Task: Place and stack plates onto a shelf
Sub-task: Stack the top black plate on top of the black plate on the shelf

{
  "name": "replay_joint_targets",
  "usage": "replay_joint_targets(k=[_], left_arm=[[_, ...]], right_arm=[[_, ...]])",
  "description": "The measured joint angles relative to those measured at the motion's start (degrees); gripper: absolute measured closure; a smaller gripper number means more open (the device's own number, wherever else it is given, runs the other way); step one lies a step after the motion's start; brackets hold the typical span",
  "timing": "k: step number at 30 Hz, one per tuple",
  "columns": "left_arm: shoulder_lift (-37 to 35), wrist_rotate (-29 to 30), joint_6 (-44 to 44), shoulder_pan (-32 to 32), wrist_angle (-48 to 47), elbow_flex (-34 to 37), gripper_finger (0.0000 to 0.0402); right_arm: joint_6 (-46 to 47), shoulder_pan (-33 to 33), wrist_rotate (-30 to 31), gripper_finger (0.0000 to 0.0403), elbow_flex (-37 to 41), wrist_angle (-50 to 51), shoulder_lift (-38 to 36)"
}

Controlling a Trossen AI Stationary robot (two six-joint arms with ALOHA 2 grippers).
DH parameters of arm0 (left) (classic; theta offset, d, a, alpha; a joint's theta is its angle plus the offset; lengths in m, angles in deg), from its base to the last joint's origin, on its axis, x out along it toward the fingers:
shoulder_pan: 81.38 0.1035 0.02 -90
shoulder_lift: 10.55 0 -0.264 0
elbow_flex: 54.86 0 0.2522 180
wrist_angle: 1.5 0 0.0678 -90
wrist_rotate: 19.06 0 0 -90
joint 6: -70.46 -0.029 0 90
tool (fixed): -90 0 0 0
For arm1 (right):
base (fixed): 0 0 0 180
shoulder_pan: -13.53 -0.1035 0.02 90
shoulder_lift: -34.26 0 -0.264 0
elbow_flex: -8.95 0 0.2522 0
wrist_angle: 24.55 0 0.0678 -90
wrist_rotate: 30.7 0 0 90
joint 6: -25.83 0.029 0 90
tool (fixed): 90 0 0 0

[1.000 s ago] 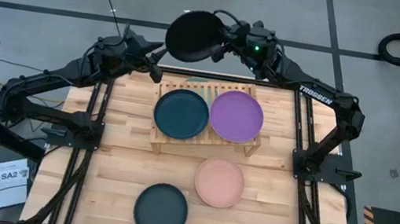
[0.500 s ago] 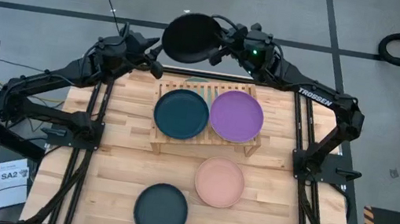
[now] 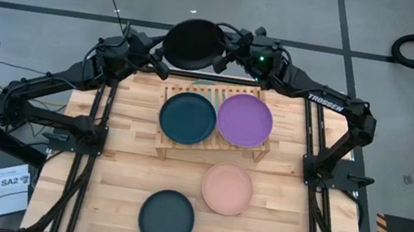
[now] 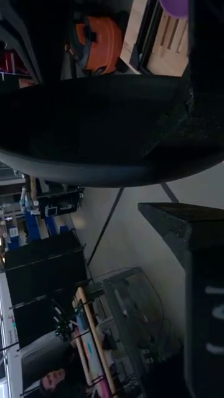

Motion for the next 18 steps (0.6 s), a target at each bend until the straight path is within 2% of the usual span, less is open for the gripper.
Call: replay_joint_targets(k=[5,14,18], left_arm=[[0.0,1.3,0.3,0.0,0.0,0.0,0.0291],[0.0,2.4,0.9,0.1,0.5,0.0,0.0372],[-0.1,2.6,0.9,0.1,0.5,0.0,0.0381]], right_arm=[[0.0,-0.2,-0.2,0.0389,0.0,0.0,0.0],[0.1,-0.3,-0.6,0.0384,0.0,0.0,0.0],[0.1,-0.3,-1.0,0.0375,0.0,0.2,0.0]])
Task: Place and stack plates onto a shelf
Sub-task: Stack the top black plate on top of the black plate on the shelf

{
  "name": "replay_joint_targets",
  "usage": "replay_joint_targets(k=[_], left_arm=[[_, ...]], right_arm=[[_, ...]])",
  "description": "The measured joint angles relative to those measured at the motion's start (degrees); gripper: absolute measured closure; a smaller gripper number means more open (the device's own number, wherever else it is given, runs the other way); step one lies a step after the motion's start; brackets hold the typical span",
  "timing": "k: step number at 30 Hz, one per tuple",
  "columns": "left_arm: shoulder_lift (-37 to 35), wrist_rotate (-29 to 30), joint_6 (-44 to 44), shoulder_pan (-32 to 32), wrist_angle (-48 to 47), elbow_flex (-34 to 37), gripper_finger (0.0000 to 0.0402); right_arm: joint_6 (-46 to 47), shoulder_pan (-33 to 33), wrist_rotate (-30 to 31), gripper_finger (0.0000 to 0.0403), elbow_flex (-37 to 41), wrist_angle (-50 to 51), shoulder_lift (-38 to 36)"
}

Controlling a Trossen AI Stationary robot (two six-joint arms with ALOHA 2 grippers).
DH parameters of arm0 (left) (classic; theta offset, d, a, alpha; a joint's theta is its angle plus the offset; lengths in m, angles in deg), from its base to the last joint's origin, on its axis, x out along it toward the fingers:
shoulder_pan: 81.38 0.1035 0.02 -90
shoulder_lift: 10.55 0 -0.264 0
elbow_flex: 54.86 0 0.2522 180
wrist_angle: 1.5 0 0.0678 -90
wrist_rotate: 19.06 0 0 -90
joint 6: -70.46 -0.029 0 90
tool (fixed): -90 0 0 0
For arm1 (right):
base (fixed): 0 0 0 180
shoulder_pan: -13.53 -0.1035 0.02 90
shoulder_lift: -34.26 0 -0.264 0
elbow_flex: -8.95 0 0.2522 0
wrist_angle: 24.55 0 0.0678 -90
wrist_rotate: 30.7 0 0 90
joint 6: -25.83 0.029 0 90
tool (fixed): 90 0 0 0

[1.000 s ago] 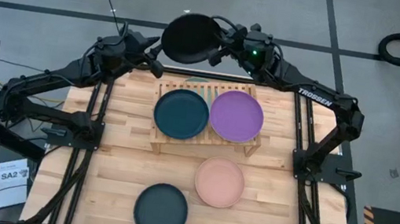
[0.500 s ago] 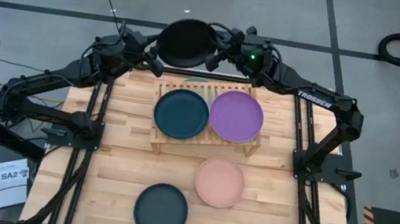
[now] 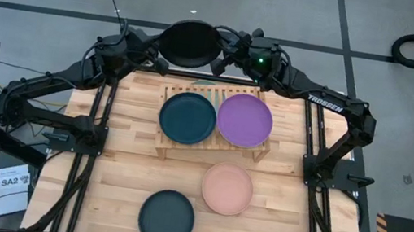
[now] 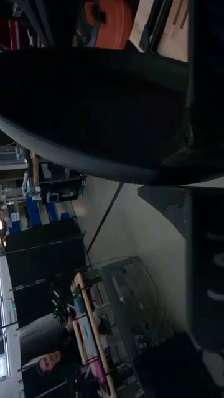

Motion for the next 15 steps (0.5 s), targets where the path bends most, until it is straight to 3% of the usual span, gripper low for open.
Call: replay_joint_targets(k=[15], left_arm=[[0.1,-0.2,-0.7,-0.1,0.8,0.0,0.0379]], right_arm=[[-0.1,0.0,-2.3,0.0335,0.0,-0.2,0.0]])
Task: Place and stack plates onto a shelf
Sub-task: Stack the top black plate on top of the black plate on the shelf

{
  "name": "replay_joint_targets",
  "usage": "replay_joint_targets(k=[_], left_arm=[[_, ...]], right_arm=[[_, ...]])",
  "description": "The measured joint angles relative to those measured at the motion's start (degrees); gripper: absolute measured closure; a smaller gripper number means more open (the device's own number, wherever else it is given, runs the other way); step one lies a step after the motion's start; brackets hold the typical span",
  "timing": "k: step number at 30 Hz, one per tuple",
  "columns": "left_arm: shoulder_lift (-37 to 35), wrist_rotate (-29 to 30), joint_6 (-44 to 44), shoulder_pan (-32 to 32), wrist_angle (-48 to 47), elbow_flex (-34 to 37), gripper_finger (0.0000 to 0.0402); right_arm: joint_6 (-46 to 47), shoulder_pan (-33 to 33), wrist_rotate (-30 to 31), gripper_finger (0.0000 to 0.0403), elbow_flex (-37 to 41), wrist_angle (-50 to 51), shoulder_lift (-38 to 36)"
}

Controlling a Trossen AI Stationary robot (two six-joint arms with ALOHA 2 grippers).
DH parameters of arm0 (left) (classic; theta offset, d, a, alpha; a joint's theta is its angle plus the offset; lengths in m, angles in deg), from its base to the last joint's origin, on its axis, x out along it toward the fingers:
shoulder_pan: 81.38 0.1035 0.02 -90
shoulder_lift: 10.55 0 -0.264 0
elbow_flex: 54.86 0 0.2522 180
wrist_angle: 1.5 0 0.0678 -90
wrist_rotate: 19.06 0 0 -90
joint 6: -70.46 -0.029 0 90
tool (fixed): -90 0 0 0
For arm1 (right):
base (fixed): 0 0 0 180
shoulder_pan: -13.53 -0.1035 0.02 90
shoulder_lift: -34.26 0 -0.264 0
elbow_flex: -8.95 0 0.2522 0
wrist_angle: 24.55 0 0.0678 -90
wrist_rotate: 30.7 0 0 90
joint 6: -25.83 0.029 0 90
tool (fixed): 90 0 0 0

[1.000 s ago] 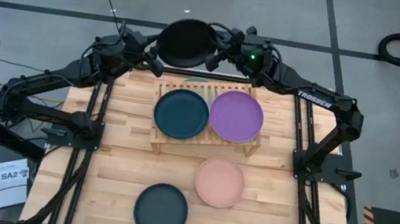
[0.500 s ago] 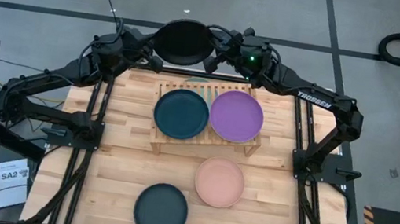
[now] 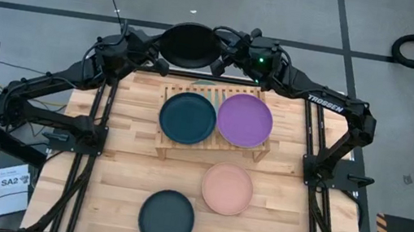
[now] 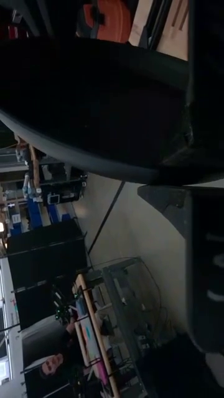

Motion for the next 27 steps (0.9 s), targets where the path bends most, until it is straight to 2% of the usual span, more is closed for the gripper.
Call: replay_joint_targets(k=[7,17,22,27], left_arm=[[0.0,0.1,0.0,0.0,0.1,0.0,0.0378],[0.0,0.1,0.2,0.0,0.1,0.0,0.0377],[0.0,-0.3,0.3,-0.1,0.6,0.0,0.0377],[0.1,-1.3,0.6,-0.2,0.9,0.0,0.0377]], right_arm=[[0.0,0.0,0.4,0.0288,0.0,0.0,0.0],[0.0,0.0,4.1,0.0208,0.0,0.3,-0.1],[0.0,0.0,4.6,0.0188,0.0,3.1,-2.2],[0.0,0.0,2.7,0.0185,0.1,10.0,-6.3]])
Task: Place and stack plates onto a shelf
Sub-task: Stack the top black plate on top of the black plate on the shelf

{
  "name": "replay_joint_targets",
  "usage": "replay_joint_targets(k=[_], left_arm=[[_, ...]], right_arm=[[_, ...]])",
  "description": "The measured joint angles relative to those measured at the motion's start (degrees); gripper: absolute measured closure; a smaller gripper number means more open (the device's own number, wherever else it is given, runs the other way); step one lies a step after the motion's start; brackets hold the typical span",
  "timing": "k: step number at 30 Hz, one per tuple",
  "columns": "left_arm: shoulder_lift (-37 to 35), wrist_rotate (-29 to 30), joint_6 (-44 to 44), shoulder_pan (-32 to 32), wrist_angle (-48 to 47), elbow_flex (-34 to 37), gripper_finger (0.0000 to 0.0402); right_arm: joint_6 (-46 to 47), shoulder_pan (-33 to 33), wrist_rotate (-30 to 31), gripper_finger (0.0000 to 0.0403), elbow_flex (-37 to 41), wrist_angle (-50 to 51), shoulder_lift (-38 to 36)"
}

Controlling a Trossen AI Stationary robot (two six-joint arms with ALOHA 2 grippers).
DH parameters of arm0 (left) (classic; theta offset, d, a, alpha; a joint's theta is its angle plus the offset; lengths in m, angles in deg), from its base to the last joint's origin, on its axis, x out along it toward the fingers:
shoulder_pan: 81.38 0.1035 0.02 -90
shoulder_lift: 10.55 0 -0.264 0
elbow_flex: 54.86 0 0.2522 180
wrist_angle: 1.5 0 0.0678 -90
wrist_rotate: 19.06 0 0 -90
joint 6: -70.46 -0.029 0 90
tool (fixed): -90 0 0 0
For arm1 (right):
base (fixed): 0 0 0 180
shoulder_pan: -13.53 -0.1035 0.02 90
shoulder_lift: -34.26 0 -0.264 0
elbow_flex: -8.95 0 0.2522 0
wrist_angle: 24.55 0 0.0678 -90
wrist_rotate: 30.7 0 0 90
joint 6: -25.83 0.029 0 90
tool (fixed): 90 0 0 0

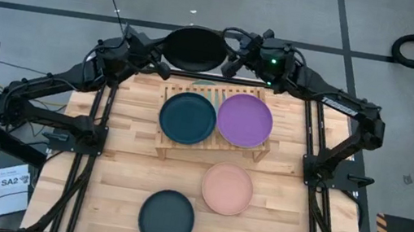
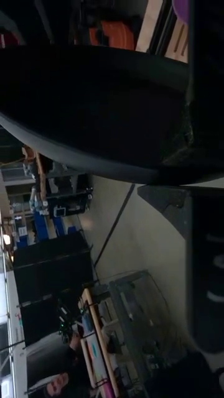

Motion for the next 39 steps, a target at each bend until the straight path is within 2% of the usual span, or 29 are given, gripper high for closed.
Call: replay_joint_targets(k=[5,12,16,23,30,33,39], left_arm=[[-0.1,1.9,-0.3,0.3,-1.1,0.0,0.0377],[-0.1,-0.6,-0.1,0.0,-1.8,0.0,0.0377],[-0.1,-5.2,5.1,-0.2,-3.3,0.0,0.0377],[-0.1,-18.7,18.5,-0.2,-10.0,0.0,0.0377],[-0.1,-27.9,29.1,-0.3,-21.3,0.0,0.0377],[-0.1,-29.2,31.8,-0.2,-26.1,0.0,0.0377],[-0.1,-29.9,35.9,-0.3,-34.2,0.0,0.0377]], right_arm=[[0.0,0.4,0.8,0.0184,-0.3,6.8,-5.6],[-0.3,1.9,1.5,0.0185,-0.1,17.8,-11.7],[-1.3,3.6,1.5,0.0185,-0.1,26.8,-14.8],[3.2,6.5,1.4,0.0186,-0.1,38.7,-18.4],[4.8,7.3,0.0,0.0186,-0.1,40.9,-18.4],[4.7,7.3,-2.3,0.0186,-0.1,40.7,-17.6],[3.1,7.3,-2.3,0.0186,-0.1,40.7,-15.4]])
